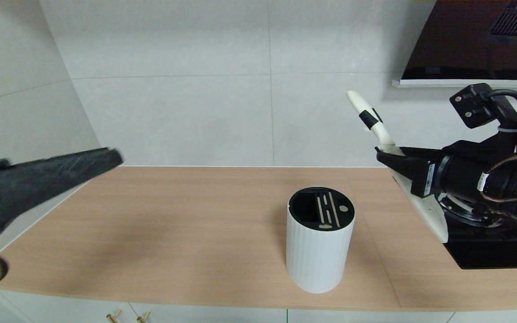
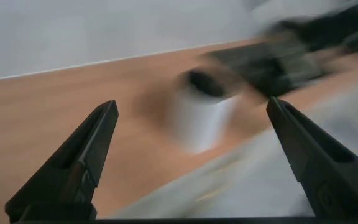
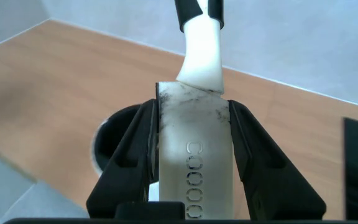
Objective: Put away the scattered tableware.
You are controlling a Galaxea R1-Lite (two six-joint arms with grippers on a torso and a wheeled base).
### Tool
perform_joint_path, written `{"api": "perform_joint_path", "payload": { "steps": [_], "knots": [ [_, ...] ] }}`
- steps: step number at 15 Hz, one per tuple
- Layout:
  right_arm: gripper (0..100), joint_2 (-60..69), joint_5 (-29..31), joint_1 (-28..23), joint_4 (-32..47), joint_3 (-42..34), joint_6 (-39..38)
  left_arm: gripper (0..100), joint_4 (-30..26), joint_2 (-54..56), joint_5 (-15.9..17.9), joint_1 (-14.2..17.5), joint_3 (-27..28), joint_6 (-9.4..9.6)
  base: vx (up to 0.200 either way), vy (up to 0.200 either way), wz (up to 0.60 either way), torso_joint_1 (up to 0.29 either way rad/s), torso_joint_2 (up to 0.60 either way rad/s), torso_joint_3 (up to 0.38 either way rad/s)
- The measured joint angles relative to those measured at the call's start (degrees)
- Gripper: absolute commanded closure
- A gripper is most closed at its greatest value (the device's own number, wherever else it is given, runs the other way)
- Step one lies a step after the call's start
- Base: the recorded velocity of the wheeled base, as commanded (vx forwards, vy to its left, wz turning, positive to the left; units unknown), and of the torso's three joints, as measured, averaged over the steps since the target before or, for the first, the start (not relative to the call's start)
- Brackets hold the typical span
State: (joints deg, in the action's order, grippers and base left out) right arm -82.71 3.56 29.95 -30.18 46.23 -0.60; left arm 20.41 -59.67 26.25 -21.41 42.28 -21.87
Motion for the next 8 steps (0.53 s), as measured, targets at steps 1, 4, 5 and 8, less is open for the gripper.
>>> {"api": "perform_joint_path", "payload": {
  "steps": [1, 4, 5, 8],
  "knots": [
    [100, -0.09, 0.45, 1.30, 0.05, -0.09, -0.05, 0, 6.33, -4.24, 0.22, -3.18, 0.28, -5.01, 0.000, 0.000, 0.00, 0.000, 0.00, 0.000],
    [100, -0.85, 5.28, 7.41, 0.07, 0.16, -0.60, 0, 19.16, -15.26, -0.33, -7.89, 0.69, -13.54, 0.000, 0.000, 0.00, 0.000, 0.00, 0.000],
    [100, -1.24, 6.18, 9.81, 0.05, 0.32, -1.89, 0, 22.54, -18.99, -2.11, -9.11, 0.78, -14.73, 0.000, 0.000, 0.00, 0.000, 0.00, 0.000],
    [100, -2.84, 7.11, 13.92, -0.17, 0.68, -4.02, 0, 31.05, -28.99, -11.89, -13.63, 1.13, -17.08, 0.000, 0.000, 0.00, 0.000, 0.00, 0.000]
  ]
}}
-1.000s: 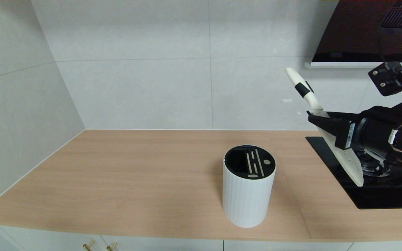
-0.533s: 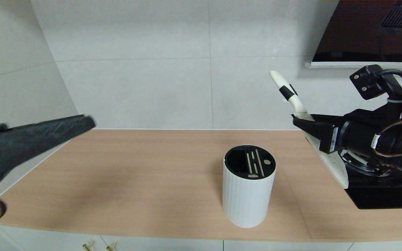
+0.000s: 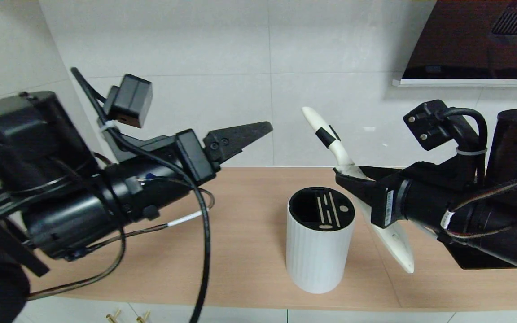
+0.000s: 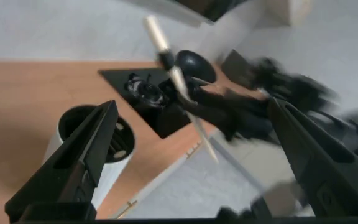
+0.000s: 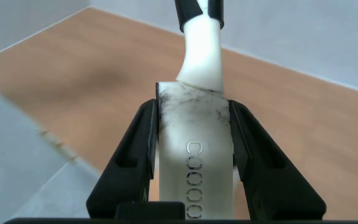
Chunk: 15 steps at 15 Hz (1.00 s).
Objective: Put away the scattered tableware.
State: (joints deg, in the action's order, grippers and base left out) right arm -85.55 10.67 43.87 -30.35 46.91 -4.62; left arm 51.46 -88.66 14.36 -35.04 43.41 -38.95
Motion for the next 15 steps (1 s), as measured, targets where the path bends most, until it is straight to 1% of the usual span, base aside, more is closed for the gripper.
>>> {"api": "perform_joint_path", "payload": {
  "steps": [1, 2, 6, 7, 9, 10, 12, 15],
  "knots": [
    [100, -0.69, 0.41, 0.85, -0.07, 0.22, -0.95, 0, 2.44, -2.57, -2.76, -1.51, 0.46, -0.54, 0.000, 0.000, 0.00, 0.000, 0.00, 0.000],
    [100, -1.41, 1.16, 1.85, -0.88, 0.48, -1.76, 0, 3.56, -4.85, -3.89, -2.76, 0.91, -1.01, 0.000, 0.000, 0.00, 0.000, 0.00, 0.000],
    [100, -3.50, 2.68, 5.71, -2.46, 0.59, -3.17, 0, 4.10, -8.74, -4.11, -5.17, 1.99, -2.93, 0.000, 0.000, 0.00, 0.000, 0.00, 0.000],
    [100, -3.91, 2.74, 6.27, -2.46, 0.57, -3.50, 0, 4.92, -9.22, -4.11, -5.69, 2.12, -3.15, 0.000, 0.000, 0.00, 0.000, 0.00, 0.000],
    [100, -4.33, 2.79, 7.01, -2.49, 0.52, -3.61, 0, 7.61, -10.56, -4.35, -6.08, 2.21, -3.15, 0.000, 0.000, 0.00, 0.000, 0.00, 0.000],
    [100, -4.44, 2.77, 7.34, -2.49, 0.48, -3.63, 0, 8.00, -11.09, -4.53, -6.17, 2.21, -3.15, 0.000, 0.000, 0.00, 0.000, 0.00, 0.000],
    [100, -4.46, 2.79, 8.72, -2.49, 0.28, -3.72, 0, 9.91, -12.47, -5.52, -6.23, 2.62, -3.15, 0.000, 0.000, 0.00, 0.000, 0.00, 0.000],
    [100, -4.55, 2.79, 9.62, -2.51, 0.00, -3.75, 0, 9.94, -13.46, -5.52, -6.28, 2.86, -3.19, 0.000, 0.000, 0.00, 0.000, 0.00, 0.000]
  ]
}}
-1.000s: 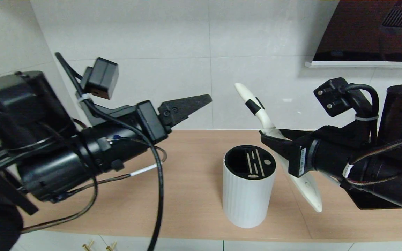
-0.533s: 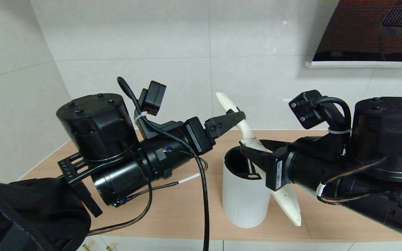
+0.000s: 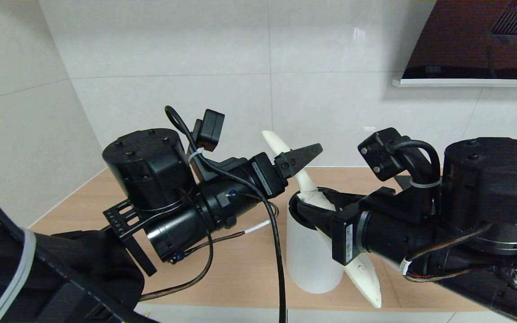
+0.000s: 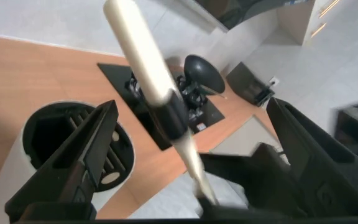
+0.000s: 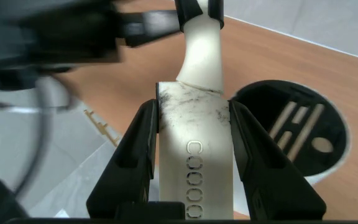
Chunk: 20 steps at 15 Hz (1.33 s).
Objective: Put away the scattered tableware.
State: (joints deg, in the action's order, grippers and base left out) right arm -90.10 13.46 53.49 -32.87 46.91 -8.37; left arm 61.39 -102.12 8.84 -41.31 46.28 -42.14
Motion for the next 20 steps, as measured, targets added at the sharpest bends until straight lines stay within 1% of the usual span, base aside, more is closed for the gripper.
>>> {"api": "perform_joint_path", "payload": {
  "steps": [3, 4, 9, 16, 17, 20],
  "knots": [
    [100, 0.07, -0.02, 0.80, 0.00, -0.24, 0.01, 0, -0.02, -0.35, -0.06, 0.00, 0.02, 0.00, 0.000, 0.000, 0.00, 0.000, 0.00, 0.000],
    [100, 0.11, 0.00, 0.91, 0.02, -0.30, 0.01, 100, -0.02, -0.46, -0.06, 0.00, 0.02, -0.02, 0.000, 0.000, 0.00, 0.000, 0.00, 0.000],
    [100, 0.16, 0.00, 1.07, 0.22, -0.68, 0.04, 100, 0.22, -0.68, 0.22, -0.06, 0.06, 0.00, 0.000, 0.000, 0.00, 0.000, 0.00, 0.000],
    [100, 0.17, 0.04, 0.78, -0.02, -0.52, -0.24, 100, -0.02, -0.61, -0.37, 0.00, -0.11, 0.07, 0.000, 0.000, 0.00, 0.000, 0.00, 0.000],
    [0, 0.17, 0.04, 0.72, -0.06, -0.44, -0.73, 100, -0.06, -0.55, -0.82, -0.09, 0.06, 0.11, 0.000, 0.000, 0.00, 0.000, 0.00, 0.000],
    [0, 0.17, 0.28, 0.61, -0.22, -0.22, -1.15, 100, -0.94, -0.22, -1.78, -0.41, 0.57, 0.40, 0.000, 0.000, 0.00, 0.000, 0.00, 0.000]
  ]
}}
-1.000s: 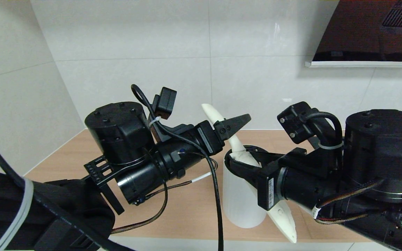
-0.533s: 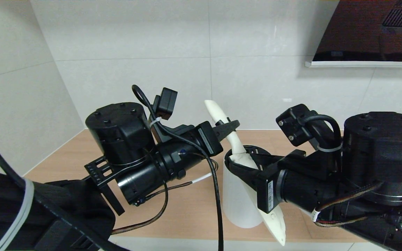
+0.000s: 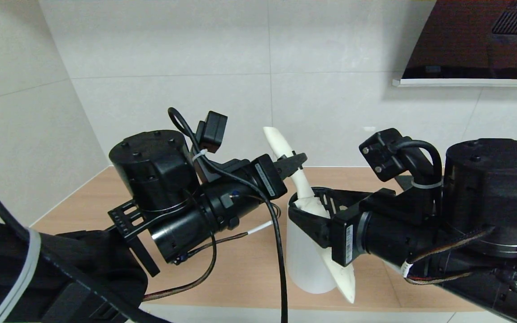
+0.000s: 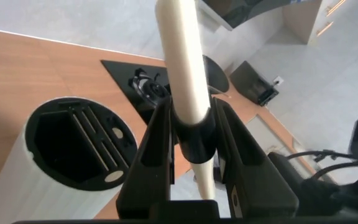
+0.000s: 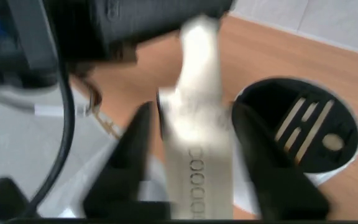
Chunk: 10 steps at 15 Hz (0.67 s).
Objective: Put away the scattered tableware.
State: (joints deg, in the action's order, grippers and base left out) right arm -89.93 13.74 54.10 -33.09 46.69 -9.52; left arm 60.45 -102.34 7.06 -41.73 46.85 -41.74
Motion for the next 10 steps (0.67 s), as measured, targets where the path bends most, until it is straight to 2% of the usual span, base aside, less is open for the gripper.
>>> {"api": "perform_joint_path", "payload": {
  "steps": [4, 5, 8, 10],
  "knots": [
    [0, 0.51, 0.27, -0.09, -1.04, -0.02, 0.05, 100, -7.74, 2.12, -4.71, -0.90, 3.56, 0.30, 0.000, 0.000, 0.00, 0.000, 0.00, 0.000],
    [0, 1.18, 0.43, -0.30, -1.15, -0.13, 0.11, 100, -10.64, 2.95, -6.51, -1.05, 5.13, 1.16, 0.000, 0.000, 0.00, 0.000, 0.00, 0.000],
    [0, 5.39, 0.13, -3.85, -0.28, -0.63, 0.49, 100, -18.49, 4.35, -13.19, -1.02, 13.21, 5.91, 0.000, 0.000, 0.00, 0.000, 0.00, 0.000],
    [0, 8.05, -0.13, -6.31, 1.39, -0.88, 0.60, 100, -23.45, 4.08, -14.77, -0.69, 18.48, 9.69, 0.000, 0.000, 0.00, 0.000, 0.00, 0.000]
  ]
}}
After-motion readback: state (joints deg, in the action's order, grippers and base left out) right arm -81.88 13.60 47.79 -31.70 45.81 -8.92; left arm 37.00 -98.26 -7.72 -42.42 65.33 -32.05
